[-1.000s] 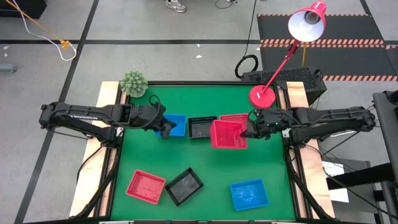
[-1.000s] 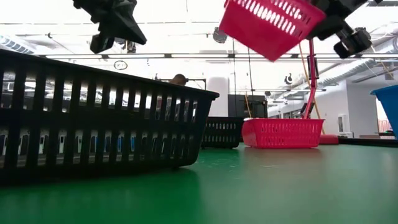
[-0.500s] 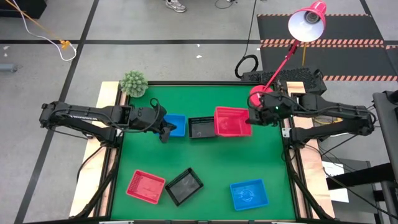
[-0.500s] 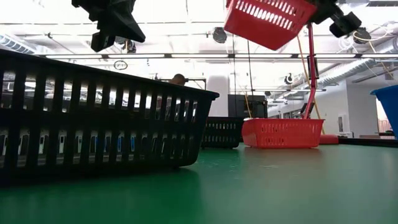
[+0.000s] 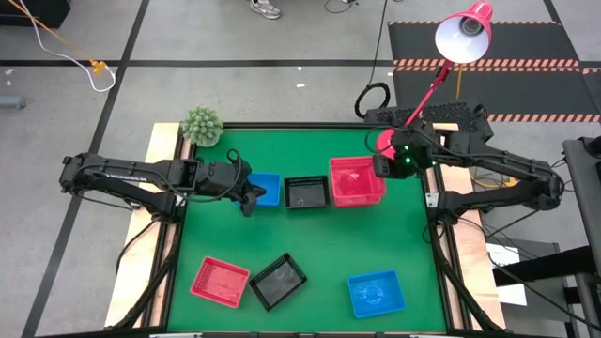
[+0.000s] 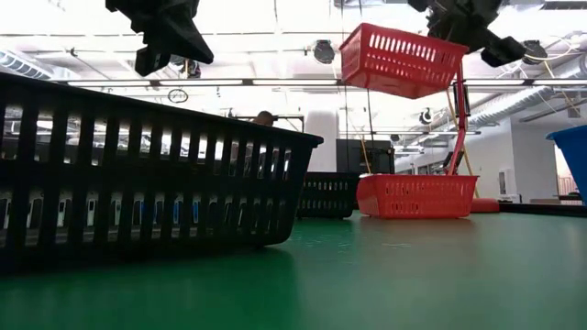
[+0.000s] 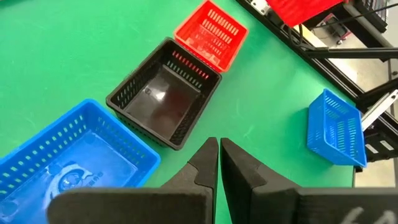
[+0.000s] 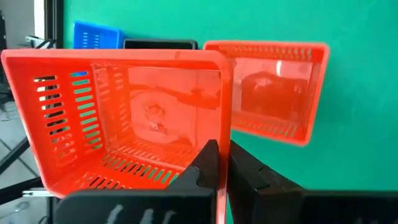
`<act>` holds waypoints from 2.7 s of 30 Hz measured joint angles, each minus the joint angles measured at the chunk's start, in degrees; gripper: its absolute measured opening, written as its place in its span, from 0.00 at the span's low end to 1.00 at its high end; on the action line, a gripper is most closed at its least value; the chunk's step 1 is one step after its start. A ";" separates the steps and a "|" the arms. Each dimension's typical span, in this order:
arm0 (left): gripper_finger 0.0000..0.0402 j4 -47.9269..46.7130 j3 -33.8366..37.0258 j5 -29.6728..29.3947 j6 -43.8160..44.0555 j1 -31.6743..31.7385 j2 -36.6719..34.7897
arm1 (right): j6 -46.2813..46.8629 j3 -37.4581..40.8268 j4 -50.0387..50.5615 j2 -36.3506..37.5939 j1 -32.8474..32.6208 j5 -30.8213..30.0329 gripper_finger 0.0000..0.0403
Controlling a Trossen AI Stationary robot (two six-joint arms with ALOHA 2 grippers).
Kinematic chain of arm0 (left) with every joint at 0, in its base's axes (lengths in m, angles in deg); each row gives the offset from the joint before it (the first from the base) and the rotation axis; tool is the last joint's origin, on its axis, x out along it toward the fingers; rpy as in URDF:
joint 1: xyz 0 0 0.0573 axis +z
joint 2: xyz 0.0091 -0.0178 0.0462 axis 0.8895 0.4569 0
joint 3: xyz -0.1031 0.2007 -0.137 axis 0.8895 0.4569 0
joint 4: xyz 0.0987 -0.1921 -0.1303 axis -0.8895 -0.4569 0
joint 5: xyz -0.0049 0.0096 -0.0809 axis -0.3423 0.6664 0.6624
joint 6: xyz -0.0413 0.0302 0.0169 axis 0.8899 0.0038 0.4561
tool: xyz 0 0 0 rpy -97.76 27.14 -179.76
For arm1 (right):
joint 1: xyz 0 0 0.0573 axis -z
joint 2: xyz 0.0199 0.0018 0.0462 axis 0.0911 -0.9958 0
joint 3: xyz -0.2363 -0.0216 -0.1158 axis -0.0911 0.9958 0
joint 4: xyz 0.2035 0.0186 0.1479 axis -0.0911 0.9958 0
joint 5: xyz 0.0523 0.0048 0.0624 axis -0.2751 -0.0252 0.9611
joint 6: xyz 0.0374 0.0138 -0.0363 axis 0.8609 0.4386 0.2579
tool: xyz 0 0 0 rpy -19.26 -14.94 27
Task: Stack baskets by color
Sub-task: Stack the middle orange bin on the top orange bin
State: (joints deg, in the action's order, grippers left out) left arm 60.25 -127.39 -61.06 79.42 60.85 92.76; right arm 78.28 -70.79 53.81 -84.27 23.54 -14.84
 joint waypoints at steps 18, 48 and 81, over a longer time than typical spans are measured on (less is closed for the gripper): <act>0.05 0.00 0.00 -2.11 -0.09 0.07 0.00 | -9.44 0.02 -1.30 -0.30 7.10 0.35 0.02; 0.05 0.02 0.00 -2.15 -2.45 0.07 0.00 | -9.95 14.78 -10.50 -4.31 10.59 5.88 0.02; 0.05 0.02 0.00 -3.57 -2.34 0.07 0.00 | -11.66 21.20 -16.45 -4.28 10.59 3.06 0.02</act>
State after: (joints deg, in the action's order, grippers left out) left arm 60.27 -127.39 -64.64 77.08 60.92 92.76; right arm 66.61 -49.59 37.36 -88.54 34.13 -11.78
